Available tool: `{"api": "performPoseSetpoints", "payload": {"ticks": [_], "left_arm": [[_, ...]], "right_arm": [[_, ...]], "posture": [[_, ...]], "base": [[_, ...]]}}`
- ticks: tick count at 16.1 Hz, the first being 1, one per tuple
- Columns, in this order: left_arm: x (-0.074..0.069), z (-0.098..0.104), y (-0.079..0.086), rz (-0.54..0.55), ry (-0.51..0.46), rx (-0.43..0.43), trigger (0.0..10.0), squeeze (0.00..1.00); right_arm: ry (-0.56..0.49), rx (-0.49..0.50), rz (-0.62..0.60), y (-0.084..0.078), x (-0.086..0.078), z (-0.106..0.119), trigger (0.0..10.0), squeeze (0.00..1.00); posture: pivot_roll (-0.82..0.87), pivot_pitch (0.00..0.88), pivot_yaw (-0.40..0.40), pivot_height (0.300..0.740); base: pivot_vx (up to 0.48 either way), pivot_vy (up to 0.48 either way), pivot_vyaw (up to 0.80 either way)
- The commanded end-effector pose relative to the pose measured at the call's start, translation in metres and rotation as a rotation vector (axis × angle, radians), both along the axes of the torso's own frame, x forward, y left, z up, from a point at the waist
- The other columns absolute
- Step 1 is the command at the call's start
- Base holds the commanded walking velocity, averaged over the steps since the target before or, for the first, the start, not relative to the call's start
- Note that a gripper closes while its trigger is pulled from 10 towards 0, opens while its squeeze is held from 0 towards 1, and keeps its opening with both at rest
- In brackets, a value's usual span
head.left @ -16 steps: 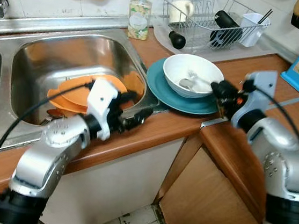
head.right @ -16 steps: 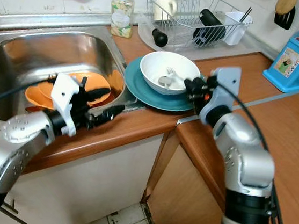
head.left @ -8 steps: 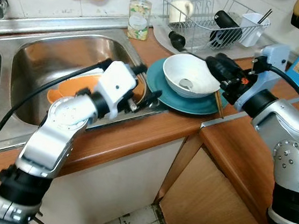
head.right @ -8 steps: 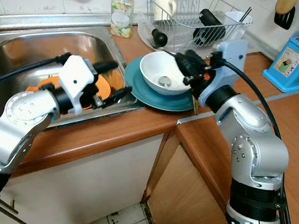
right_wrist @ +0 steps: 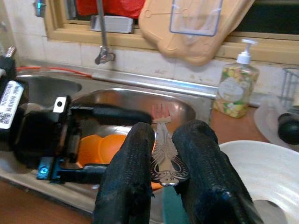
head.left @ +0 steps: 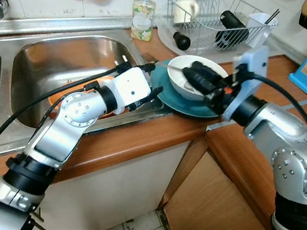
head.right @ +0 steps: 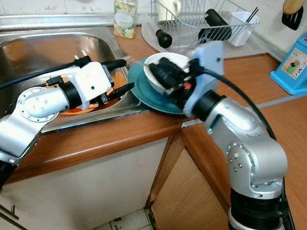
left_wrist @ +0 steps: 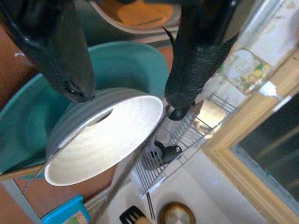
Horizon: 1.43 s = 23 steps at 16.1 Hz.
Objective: Kitchen organization
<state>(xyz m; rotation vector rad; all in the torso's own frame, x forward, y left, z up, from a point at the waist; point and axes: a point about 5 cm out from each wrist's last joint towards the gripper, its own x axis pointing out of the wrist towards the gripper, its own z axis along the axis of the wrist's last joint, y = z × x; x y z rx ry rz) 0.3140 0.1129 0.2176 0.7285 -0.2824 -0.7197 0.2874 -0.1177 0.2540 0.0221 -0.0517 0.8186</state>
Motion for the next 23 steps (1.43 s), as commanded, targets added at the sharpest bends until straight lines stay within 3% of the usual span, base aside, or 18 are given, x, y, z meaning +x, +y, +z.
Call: {"api": "performPoseSetpoints", "payload": {"ticks": [1,3,4,5,14,19,20,21,22,23], "left_arm": [[0.003,0.003,-0.003,-0.002,-0.031,0.030,10.0,0.00],[0.008,0.004,-0.004,0.009,-0.050,0.037,9.4,0.00],[0.010,0.005,-0.004,0.018,-0.060,0.038,3.5,0.00],[0.013,0.005,-0.004,0.018,-0.062,0.044,0.0,0.00],[0.015,-0.004,0.000,0.027,-0.062,0.115,0.0,0.00],[0.016,-0.003,0.002,0.039,-0.085,0.141,0.0,0.00],[0.016,-0.003,0.004,0.038,-0.086,0.153,0.0,0.00],[0.016,-0.004,0.006,0.040,-0.085,0.163,0.0,0.00],[0.016,-0.005,0.008,0.045,-0.084,0.169,0.0,0.00],[0.017,-0.005,0.010,0.051,-0.083,0.174,0.0,0.00]], "right_arm": [[0.003,-0.012,0.027,0.002,-0.004,0.001,0.0,0.00],[0.008,-0.019,0.050,0.006,-0.006,0.001,0.0,0.00],[0.011,-0.025,0.061,0.007,-0.007,0.001,0.0,0.00],[0.018,-0.037,0.069,0.009,-0.008,-0.001,0.0,0.00],[0.027,-0.043,0.088,0.016,-0.009,-0.004,0.0,0.00],[0.045,-0.066,0.071,0.017,-0.008,-0.010,1.2,0.00],[0.042,-0.069,0.067,0.017,-0.008,-0.010,10.0,0.00],[0.053,-0.062,0.062,0.018,-0.008,-0.011,10.0,0.00],[0.061,-0.055,0.067,0.018,-0.008,-0.012,10.0,1.00],[0.059,-0.055,0.072,0.019,-0.008,-0.012,10.0,1.00]], "posture": [[-0.14,0.000,-0.007,0.740],[-0.14,0.000,-0.008,0.740],[-0.14,0.000,-0.009,0.740],[-0.14,0.000,-0.011,0.740],[-0.14,0.000,-0.021,0.740],[-0.14,0.000,-0.021,0.740],[-0.14,0.000,-0.021,0.740],[-0.14,0.000,-0.021,0.740],[-0.13,0.000,-0.022,0.740],[-0.13,0.000,-0.022,0.740]], "base": [[0.000,0.000,0.00],[0.000,0.000,0.00],[0.000,0.000,0.00],[0.000,0.000,0.00],[0.000,0.000,0.00],[0.000,0.000,0.00],[0.000,0.000,0.00],[0.000,0.000,0.00],[0.000,0.000,0.00],[0.000,0.000,0.00]]}}
